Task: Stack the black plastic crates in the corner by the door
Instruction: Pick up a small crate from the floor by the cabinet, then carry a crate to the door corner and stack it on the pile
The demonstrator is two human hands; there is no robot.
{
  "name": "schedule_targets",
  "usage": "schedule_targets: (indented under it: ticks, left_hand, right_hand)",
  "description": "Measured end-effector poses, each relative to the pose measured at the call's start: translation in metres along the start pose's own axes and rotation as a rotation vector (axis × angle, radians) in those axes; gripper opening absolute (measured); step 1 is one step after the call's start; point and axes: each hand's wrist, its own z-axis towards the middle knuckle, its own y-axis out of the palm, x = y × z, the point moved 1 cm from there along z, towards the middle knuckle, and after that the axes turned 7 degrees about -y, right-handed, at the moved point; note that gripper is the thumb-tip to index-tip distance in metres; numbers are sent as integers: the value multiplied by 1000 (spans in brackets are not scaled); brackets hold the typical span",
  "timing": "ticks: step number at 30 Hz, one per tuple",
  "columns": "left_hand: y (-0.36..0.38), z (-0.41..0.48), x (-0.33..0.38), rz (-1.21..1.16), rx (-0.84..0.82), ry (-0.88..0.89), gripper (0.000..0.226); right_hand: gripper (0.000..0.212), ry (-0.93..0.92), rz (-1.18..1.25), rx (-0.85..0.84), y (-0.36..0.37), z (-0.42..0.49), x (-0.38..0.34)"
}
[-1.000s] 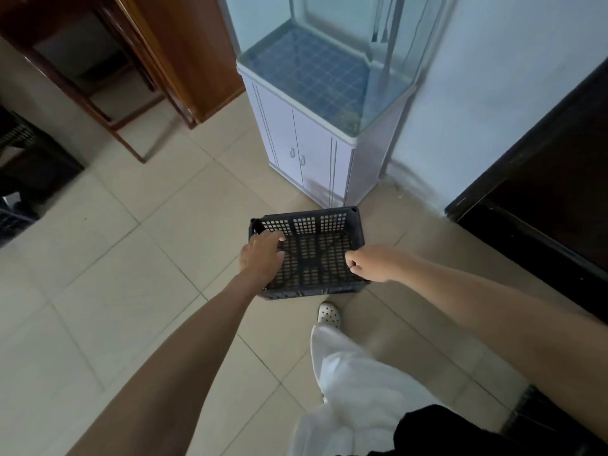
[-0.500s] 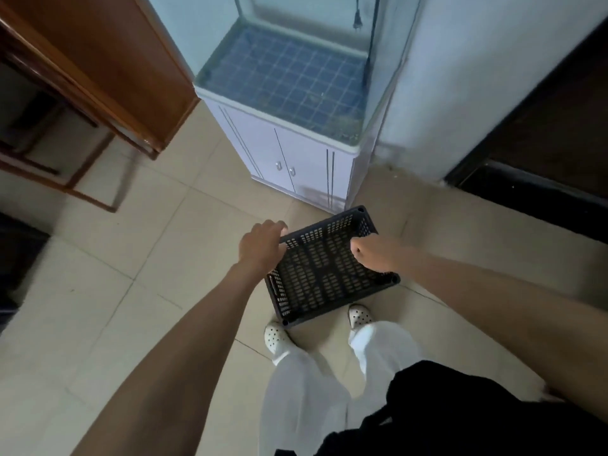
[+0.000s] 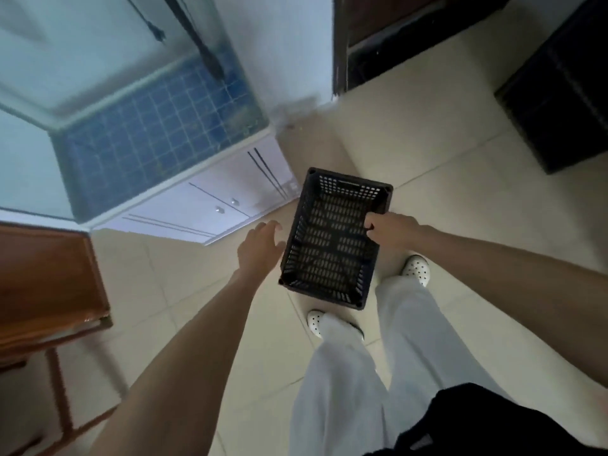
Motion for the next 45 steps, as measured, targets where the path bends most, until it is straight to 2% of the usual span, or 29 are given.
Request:
schedule_targets:
  ticks: [4, 10, 15, 21, 25, 28, 31, 33, 35, 37, 40, 45]
  left_hand:
    - [32, 28, 2, 6, -60, 47, 36]
    - [98, 76, -5, -37, -71, 46, 32]
    - [169, 134, -39, -121, -15, -23, 34]
    - [251, 186, -74, -218, -4, -49, 33]
    - [289, 233, -81, -217, 25, -70, 57]
    - [318, 270, -88, -192, 10, -93, 73]
    - [342, 296, -91, -378, -52, -139, 81]
    - [352, 306, -88, -600, -85, -198, 76]
    - [358, 312, -86, -702, -52, -212, 54]
    - [360, 314, -81, -764, -9, -214, 33]
    - [355, 311, -77, -768, -6, -195, 24]
    - [333, 294, -67, -752, -70, -236, 28]
  right_hand:
    - [46, 101, 131, 90, 40, 9, 9]
    - [42, 311, 272, 149, 96, 45, 54]
    - [39, 361, 202, 165, 145, 109, 101]
    - [51, 379, 134, 174, 194, 179, 146]
    - [79, 450, 222, 187, 230, 221, 173]
    - [89, 475, 298, 195, 266, 254, 190]
    - [94, 491, 408, 270, 291, 281, 198]
    - [100, 515, 462, 346, 297, 292, 201]
    - [99, 530, 470, 433, 301, 299, 201]
    - [90, 530, 432, 470, 298, 302, 204]
    - [73, 487, 445, 363, 283, 302, 214]
    - [69, 471, 471, 197, 266, 280, 217]
